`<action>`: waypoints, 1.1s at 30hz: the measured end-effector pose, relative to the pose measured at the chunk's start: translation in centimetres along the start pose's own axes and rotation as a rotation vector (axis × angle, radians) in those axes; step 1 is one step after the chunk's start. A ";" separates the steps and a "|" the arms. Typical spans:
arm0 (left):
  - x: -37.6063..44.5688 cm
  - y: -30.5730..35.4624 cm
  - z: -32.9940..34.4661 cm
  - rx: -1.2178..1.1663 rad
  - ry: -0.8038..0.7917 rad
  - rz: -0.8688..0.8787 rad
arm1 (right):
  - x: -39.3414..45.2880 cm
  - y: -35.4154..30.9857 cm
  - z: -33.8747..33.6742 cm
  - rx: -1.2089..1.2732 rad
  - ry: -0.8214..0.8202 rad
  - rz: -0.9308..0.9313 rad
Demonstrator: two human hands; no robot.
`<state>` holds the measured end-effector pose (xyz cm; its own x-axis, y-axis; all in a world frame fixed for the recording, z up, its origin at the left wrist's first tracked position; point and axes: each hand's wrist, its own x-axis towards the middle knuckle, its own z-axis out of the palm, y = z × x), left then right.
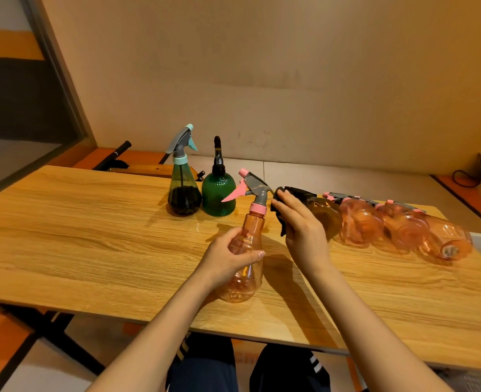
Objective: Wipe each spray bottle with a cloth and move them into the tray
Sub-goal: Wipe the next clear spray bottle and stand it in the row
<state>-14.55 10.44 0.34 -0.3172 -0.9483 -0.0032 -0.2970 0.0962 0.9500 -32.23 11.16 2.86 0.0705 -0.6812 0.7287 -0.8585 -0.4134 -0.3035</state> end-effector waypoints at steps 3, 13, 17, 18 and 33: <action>0.1 0.1 0.1 0.022 -0.020 -0.006 | -0.2 0.2 -0.6 -0.030 0.076 -0.018; 0.1 -0.5 -0.2 -0.043 0.023 -0.014 | -0.5 -1.3 1.0 0.057 -0.092 -0.115; -0.1 -0.7 -0.3 -0.057 0.007 0.013 | -1.7 -0.6 0.3 0.059 -0.036 -0.101; -0.1 -0.7 -0.2 -0.046 -0.001 0.018 | -1.5 -0.7 0.0 0.059 0.011 -0.101; 0.6 -1.4 0.6 0.005 0.253 0.089 | -6.0 0.9 1.7 0.083 -0.207 0.124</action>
<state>-14.90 9.90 -1.16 -0.1072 -0.9815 0.1589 -0.2826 0.1833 0.9416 -32.57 13.84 -2.80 0.0774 -0.8353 0.5443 -0.8230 -0.3617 -0.4379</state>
